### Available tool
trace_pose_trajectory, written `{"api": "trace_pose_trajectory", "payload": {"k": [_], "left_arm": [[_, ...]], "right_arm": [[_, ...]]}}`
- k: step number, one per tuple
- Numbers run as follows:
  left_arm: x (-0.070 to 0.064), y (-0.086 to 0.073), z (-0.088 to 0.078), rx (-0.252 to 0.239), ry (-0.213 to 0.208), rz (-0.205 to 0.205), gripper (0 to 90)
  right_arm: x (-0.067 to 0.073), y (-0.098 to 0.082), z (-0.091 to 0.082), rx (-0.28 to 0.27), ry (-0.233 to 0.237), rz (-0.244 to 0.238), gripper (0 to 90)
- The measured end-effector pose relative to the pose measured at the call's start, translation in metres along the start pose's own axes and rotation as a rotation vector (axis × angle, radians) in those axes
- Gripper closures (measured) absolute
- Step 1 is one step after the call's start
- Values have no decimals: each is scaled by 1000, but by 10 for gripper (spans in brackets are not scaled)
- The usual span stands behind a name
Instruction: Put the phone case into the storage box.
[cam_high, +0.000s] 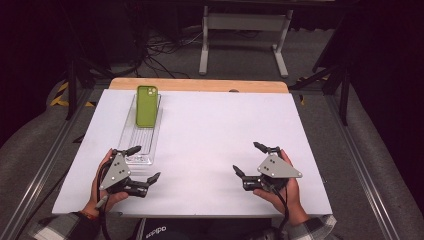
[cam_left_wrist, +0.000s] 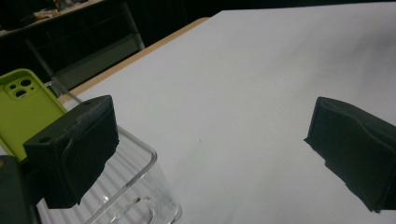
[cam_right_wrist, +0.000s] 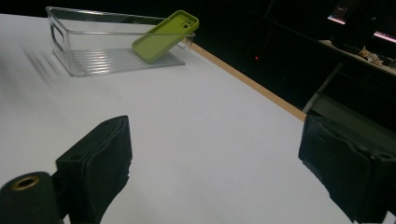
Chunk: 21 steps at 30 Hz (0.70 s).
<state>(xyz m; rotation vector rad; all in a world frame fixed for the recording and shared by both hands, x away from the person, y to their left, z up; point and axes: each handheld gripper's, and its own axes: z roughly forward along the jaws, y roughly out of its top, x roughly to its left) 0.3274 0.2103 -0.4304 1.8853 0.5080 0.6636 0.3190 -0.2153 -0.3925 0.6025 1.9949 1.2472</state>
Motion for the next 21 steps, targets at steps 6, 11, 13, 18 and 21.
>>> {"api": "trace_pose_trajectory", "payload": {"k": [6,11,13,18,21], "left_arm": [[7,-13,-3,37,20,-21,32],[8,-20,-2,52,16,-40,25],[7,-23,-1,54,9,-56,25],[5,-27,0,70,17,-44,27],[4,-26,-3,61,14,-46,28]], "right_arm": [[-1,-3,2,14,-14,7,72],[-2,-5,3,17,-18,24,66],[-2,-5,2,15,-21,21,66],[4,-14,-1,30,-23,21,66],[9,-22,-2,54,-5,10,67]]}}
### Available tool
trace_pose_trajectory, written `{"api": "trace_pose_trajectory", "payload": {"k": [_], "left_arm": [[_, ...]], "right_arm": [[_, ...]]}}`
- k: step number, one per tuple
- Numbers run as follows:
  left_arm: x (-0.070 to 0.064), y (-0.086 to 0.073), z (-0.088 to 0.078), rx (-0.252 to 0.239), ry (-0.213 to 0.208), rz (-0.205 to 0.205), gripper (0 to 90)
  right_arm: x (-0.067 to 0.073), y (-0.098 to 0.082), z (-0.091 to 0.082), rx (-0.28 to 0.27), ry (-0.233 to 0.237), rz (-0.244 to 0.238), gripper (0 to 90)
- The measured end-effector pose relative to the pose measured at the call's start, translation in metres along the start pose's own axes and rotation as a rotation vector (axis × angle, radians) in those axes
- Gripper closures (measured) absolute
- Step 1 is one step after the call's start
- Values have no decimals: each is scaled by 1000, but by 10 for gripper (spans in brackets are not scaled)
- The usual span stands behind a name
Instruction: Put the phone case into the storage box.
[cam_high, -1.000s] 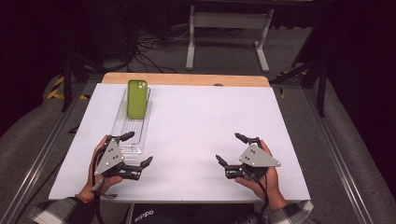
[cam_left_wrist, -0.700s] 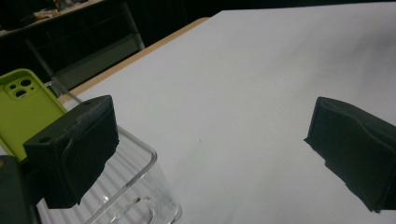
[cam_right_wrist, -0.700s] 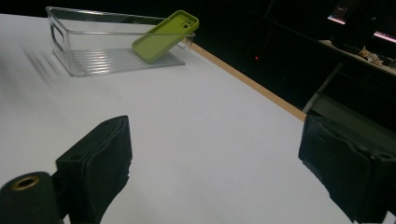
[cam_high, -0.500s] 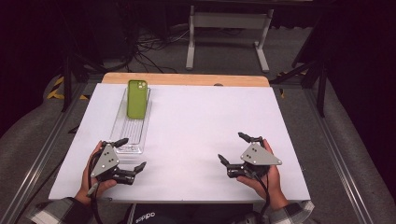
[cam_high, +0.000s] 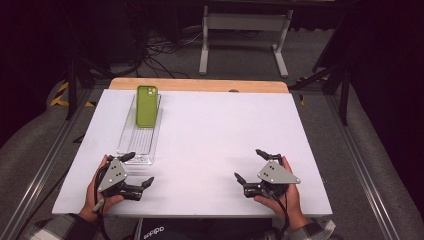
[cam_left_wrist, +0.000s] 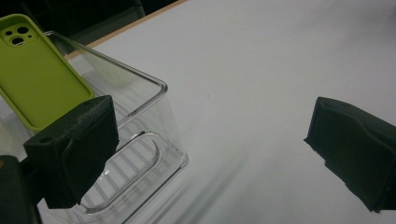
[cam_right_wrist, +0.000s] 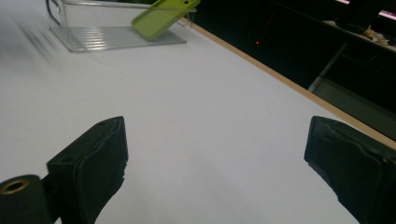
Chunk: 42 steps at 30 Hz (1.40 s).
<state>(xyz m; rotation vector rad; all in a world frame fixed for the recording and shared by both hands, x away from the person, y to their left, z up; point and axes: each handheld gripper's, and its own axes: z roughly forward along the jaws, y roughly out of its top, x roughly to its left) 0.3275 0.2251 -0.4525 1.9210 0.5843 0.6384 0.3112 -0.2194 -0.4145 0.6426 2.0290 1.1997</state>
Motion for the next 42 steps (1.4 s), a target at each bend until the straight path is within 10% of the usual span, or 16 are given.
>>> {"api": "trace_pose_trajectory", "payload": {"k": [42], "left_arm": [[13,2,-6,-63,-27,-106,34]], "right_arm": [[9,2,12,6,24,-10,73]]}}
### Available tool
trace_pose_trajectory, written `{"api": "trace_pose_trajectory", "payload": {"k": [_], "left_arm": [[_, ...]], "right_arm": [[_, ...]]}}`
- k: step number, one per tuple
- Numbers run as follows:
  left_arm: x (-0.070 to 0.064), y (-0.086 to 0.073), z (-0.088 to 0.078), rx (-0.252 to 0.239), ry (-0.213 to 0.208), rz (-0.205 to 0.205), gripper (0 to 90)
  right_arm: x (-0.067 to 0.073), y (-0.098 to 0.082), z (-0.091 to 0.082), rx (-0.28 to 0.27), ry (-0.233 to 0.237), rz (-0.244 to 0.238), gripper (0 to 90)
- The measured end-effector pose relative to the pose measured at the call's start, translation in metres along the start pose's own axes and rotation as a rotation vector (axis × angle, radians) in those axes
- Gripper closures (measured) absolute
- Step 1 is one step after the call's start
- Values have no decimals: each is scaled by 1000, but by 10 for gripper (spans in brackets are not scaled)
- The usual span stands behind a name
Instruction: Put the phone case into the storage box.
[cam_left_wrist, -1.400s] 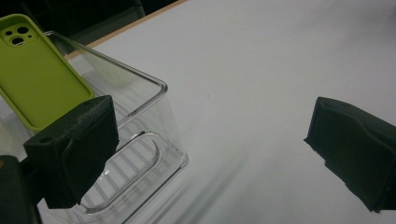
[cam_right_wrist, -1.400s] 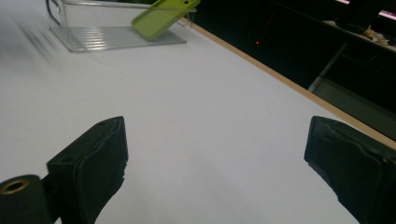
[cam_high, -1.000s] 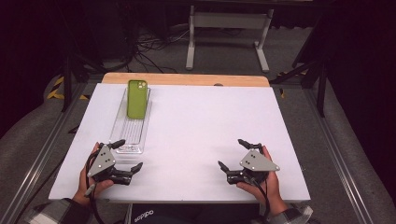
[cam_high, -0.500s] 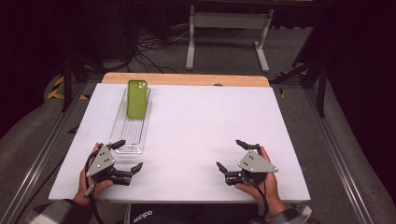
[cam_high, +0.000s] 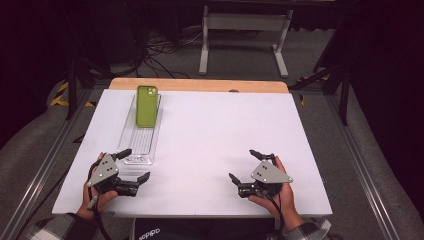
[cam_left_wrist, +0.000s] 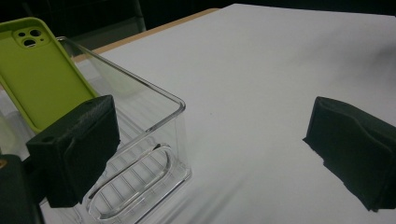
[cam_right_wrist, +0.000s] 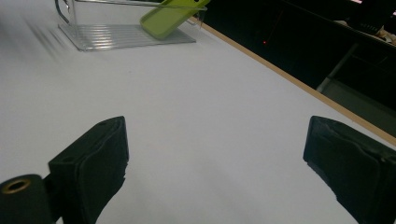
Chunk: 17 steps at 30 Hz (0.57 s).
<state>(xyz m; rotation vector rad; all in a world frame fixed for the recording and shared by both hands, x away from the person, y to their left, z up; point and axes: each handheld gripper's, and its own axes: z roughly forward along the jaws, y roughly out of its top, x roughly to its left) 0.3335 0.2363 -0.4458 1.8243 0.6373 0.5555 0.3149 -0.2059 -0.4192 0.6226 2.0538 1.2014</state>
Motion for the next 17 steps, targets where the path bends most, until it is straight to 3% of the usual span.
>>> {"api": "trace_pose_trajectory", "payload": {"k": [9,17], "left_arm": [[-1,1,4,8,-6,12,38],[0,1,7,20,-7,16,40]], "right_arm": [[2,-3,0,14,5,-8,76],[-2,-5,0,23,3,20,76]]}}
